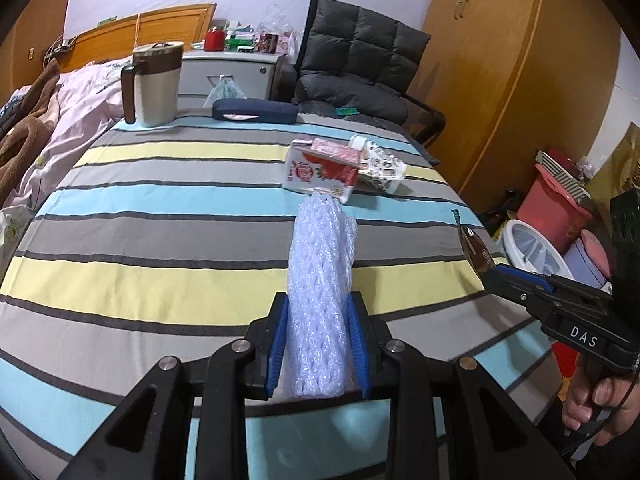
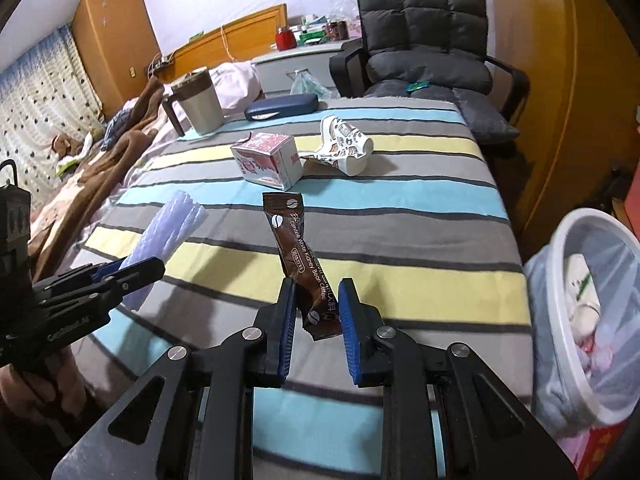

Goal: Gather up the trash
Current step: 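Carry the foam sleeve and brown wrapper toward the wastebasket with both grippers, then open both grippers to drop the sleeve and wrapper into the wastebasket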

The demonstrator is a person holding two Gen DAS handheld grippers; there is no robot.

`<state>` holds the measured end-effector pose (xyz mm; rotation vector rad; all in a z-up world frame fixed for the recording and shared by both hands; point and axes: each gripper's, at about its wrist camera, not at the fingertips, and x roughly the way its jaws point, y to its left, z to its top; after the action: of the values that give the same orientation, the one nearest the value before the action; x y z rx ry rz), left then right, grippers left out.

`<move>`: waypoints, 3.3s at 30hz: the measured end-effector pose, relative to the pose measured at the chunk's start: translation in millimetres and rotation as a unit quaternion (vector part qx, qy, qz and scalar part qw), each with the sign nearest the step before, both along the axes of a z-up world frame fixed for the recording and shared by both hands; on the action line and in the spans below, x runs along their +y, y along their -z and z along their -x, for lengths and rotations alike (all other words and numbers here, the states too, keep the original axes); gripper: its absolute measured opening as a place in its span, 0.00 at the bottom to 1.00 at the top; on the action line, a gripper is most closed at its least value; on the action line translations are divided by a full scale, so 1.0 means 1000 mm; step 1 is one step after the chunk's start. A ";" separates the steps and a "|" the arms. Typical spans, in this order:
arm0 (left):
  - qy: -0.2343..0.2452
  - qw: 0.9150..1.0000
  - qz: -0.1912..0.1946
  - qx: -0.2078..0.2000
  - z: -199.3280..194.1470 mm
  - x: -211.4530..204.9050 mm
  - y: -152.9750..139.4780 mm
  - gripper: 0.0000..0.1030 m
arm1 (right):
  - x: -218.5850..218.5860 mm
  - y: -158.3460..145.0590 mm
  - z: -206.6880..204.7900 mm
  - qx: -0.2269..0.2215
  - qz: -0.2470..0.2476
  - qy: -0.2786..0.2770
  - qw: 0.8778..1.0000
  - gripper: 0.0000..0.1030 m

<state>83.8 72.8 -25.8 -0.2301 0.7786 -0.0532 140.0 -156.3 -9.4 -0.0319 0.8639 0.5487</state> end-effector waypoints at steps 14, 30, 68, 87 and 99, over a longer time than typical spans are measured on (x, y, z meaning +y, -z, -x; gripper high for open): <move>0.031 0.999 -0.009 -0.019 0.010 -0.036 -0.018 0.30 | -0.028 -0.001 0.016 -0.008 -0.022 0.046 0.999 0.23; 0.081 0.996 -0.014 -0.019 -0.006 -0.082 -0.021 0.30 | -0.076 0.002 0.019 -0.014 -0.038 0.107 0.993 0.23; 0.310 0.950 0.038 0.022 -0.105 -0.286 -0.004 0.30 | -0.215 0.024 0.005 0.007 -0.007 0.308 0.951 0.23; 0.299 0.953 0.044 0.013 -0.111 -0.276 -0.009 0.57 | -0.213 0.018 0.004 -0.009 0.003 0.314 0.949 0.46; 0.245 0.968 0.045 -0.006 -0.091 -0.219 -0.024 0.56 | -0.171 -0.004 0.016 -0.041 0.004 0.264 0.964 0.46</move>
<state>174.8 -146.5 -1.4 -0.1172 0.8085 -0.5582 124.4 -327.6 -5.6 0.1646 0.7529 0.0427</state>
